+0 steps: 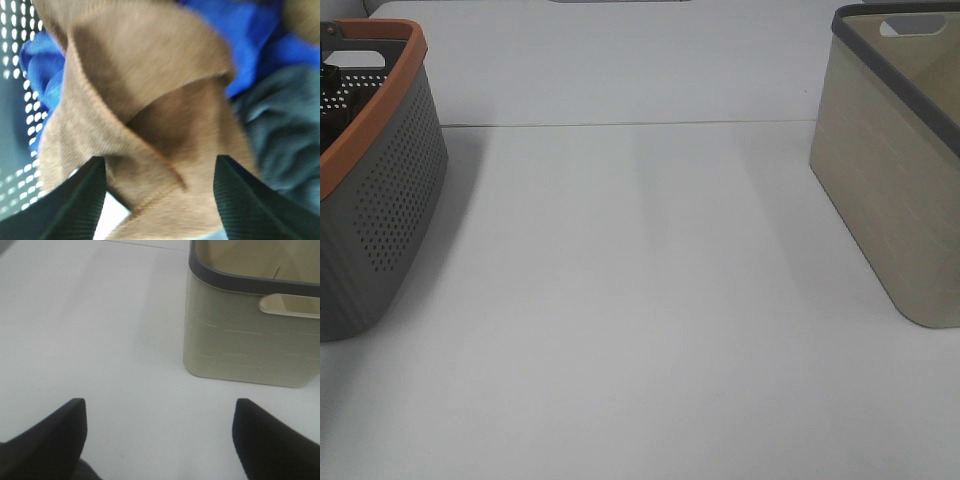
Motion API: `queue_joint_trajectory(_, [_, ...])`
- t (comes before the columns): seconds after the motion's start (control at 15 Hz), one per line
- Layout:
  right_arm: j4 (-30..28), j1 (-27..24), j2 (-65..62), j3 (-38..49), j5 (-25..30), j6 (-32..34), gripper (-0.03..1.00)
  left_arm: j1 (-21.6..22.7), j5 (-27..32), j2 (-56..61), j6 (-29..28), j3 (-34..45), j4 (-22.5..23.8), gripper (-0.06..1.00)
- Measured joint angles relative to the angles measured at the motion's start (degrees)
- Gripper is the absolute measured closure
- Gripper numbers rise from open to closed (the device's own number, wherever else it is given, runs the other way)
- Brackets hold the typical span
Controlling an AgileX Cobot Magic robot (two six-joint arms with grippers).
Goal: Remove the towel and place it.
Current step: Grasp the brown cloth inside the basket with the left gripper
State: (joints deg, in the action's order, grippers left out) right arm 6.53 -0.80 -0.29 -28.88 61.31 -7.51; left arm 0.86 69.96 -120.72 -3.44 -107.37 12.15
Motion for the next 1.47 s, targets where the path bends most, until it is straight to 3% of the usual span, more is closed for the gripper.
queue_joint_trajectory(0.2, [0.00,0.00,0.00,0.00,0.00,0.00,0.20,0.00,0.06,0.23,-1.95,0.06,4.18,0.34])
queue_joint_trajectory(0.53, [0.00,0.00,0.00,0.00,0.00,0.00,0.20,0.00,0.06,0.23,-2.58,0.06,2.18,0.37])
queue_joint_trajectory(0.8, [0.00,0.00,0.00,0.00,0.00,0.00,0.20,0.00,0.06,0.23,-2.58,0.06,3.04,0.53])
queue_joint_trajectory(1.0, [0.00,0.00,0.00,0.00,0.00,0.00,0.20,0.00,0.06,0.23,-2.29,0.06,4.07,0.86])
queue_joint_trajectory(1.07, [0.00,0.00,0.00,0.00,0.00,0.00,0.20,0.00,0.06,0.23,-1.43,0.06,4.07,0.93])
queue_joint_trajectory(1.47, [0.00,0.00,0.00,0.00,0.00,0.00,0.20,0.00,0.11,0.23,1.78,-2.06,4.30,0.94])
